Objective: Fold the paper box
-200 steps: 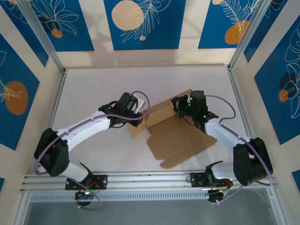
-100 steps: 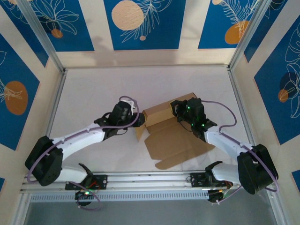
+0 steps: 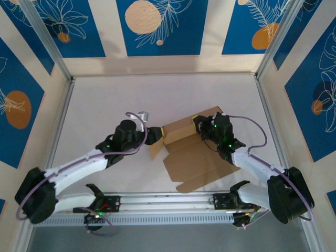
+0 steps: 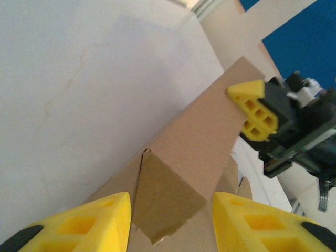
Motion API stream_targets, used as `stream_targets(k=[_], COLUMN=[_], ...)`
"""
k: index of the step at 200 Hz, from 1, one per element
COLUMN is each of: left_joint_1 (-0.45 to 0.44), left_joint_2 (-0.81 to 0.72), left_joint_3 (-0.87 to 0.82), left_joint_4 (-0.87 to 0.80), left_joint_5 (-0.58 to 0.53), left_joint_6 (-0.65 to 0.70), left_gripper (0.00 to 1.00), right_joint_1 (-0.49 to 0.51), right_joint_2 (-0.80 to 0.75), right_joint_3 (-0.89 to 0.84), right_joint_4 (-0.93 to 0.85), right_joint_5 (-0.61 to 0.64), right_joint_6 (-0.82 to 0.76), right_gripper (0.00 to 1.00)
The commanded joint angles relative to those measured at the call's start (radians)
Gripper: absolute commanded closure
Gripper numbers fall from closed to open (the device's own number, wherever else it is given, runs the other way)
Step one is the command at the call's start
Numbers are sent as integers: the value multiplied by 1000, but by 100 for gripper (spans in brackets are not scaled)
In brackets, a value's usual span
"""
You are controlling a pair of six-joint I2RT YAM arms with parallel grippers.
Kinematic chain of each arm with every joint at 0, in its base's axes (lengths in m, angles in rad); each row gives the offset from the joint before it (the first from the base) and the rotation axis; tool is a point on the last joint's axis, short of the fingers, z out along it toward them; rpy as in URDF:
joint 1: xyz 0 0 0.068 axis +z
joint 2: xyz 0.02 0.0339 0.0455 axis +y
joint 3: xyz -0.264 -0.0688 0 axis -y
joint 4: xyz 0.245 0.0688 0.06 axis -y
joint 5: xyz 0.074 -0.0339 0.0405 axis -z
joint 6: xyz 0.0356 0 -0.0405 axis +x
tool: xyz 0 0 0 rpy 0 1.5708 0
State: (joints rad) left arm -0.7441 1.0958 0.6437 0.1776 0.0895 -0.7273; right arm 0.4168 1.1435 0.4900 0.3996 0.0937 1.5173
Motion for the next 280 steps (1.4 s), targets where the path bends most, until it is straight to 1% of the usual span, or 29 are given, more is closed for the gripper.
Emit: stream_targets(k=[1,3,17,25,31,37,53,63,75,98,116,127,146,157,181,204,231,263,280], left_joint_1=[3,6,22,39,57,79,125,133,132,132,125,102,39,18,13,12,13,11,-11], left_joint_2=[-149,-162,-234,-259,-272,-273,-241,-197,-133,-12,33,44,39,35,29,37,61,93,111], left_joint_3=[11,15,36,41,43,41,32,25,18,19,7,2,6,13,8,4,2,17,29], left_joint_4=[-165,-189,-360,-454,-506,-547,-607,-611,-587,-547,-490,-451,-420,-434,-436,-406,-335,-234,-197], left_joint_5=[-175,-181,-355,-431,-460,-468,-414,-364,-299,-215,-150,-102,-96,-120,-172,-201,-207,-148,-115], left_joint_6=[118,122,123,112,105,105,113,130,166,219,237,254,284,290,284,290,318,340,353], left_gripper=[54,54,54,54,55,55,58,58,58,57,59,60,59,57,53,52,51,51,51], right_joint_1=[-12,-13,-15,-16,-17,-17,-22,-24,-34,-46,-51,-52,-54,-56,-67,-71,-70,-67,-66], right_joint_2=[4,4,3,2,3,4,7,13,26,49,66,76,92,112,188,259,294,309,299], right_joint_3=[-33,-33,-34,-34,-32,-29,-29,-28,-28,-22,-14,-2,9,13,37,78,101,61,44], right_joint_4=[-103,-102,-98,-95,-94,-94,-88,-78,-64,-41,-29,-32,-29,2,88,150,164,220,222], right_joint_5=[-13,-14,-19,-23,-25,-25,-35,-44,-67,-93,-97,-95,-70,-60,-68,-79,-92,-114,-113], right_joint_6=[-51,-52,-54,-59,-62,-68,-77,-82,-84,-85,-80,-77,-67,-50,13,58,64,79,78], right_gripper=[100,100,100,100,100,100,100,100,100,100,100,100,100,100,100,100,100,100,100])
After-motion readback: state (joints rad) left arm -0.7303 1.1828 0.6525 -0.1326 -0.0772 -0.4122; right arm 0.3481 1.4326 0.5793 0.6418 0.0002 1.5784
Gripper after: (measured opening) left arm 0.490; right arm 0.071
